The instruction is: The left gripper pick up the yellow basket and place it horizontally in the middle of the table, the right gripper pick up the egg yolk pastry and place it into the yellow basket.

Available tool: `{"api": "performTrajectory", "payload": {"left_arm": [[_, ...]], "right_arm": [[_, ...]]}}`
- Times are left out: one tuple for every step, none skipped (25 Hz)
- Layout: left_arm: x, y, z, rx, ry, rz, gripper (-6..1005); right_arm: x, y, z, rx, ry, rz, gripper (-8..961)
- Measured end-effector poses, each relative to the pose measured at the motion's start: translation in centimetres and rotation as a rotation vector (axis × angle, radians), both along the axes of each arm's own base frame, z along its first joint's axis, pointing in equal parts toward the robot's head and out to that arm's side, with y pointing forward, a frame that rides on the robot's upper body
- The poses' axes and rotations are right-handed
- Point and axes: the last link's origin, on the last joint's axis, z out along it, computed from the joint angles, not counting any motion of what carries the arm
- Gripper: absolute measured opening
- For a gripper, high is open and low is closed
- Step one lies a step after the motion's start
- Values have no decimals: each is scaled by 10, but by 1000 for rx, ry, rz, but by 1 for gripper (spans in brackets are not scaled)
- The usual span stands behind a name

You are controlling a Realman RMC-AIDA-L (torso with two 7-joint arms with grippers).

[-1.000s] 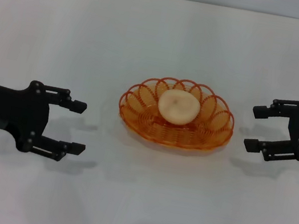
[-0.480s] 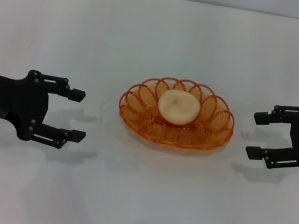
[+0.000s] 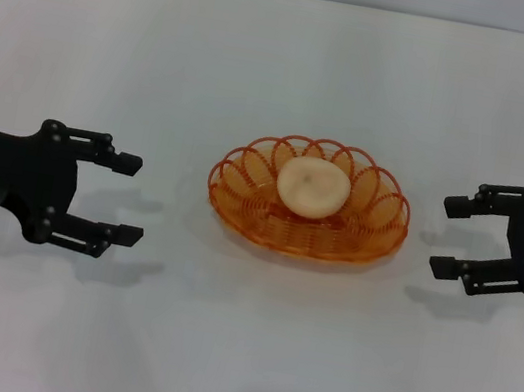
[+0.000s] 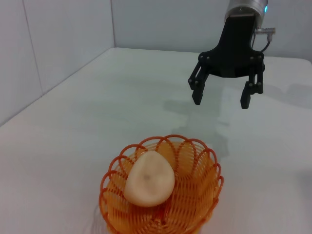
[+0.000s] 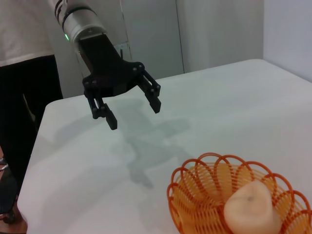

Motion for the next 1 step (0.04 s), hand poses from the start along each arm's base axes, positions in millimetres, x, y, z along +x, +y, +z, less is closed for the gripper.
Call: {"api": "performTrajectory", "payload": {"left_arm": [[0,0,0,0,1,1,791]], "right_arm": [[0,0,0,0,1,1,784]]}}
